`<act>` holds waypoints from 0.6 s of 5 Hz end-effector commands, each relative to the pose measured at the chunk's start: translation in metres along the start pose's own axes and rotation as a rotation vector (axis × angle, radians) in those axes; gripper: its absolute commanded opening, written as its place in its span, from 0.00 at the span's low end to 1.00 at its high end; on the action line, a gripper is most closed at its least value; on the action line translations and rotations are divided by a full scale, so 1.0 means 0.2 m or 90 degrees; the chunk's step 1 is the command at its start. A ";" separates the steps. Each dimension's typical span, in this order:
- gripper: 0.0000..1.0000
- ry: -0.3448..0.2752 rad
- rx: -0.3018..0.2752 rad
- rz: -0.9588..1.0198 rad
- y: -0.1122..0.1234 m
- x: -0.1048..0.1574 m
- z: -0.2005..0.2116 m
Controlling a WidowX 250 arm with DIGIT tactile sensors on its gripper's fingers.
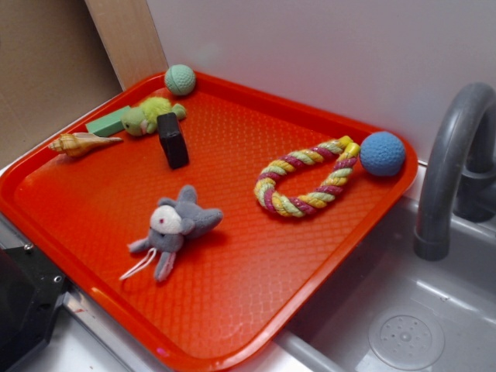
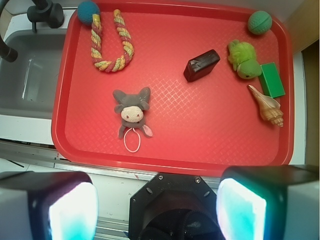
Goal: Grab the black box.
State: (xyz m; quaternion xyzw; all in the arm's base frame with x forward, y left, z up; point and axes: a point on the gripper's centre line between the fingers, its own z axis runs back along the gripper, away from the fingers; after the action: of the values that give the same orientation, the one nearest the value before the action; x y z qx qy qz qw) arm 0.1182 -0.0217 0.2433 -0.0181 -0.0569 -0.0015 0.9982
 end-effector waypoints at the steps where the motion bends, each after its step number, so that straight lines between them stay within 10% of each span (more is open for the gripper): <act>1: 1.00 0.000 0.000 0.000 0.00 0.00 0.00; 3: 1.00 0.030 0.092 0.265 0.26 0.31 -0.35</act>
State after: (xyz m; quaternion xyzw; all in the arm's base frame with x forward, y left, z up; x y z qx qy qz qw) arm 0.1912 0.0184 0.1720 0.0404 -0.0200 0.2008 0.9786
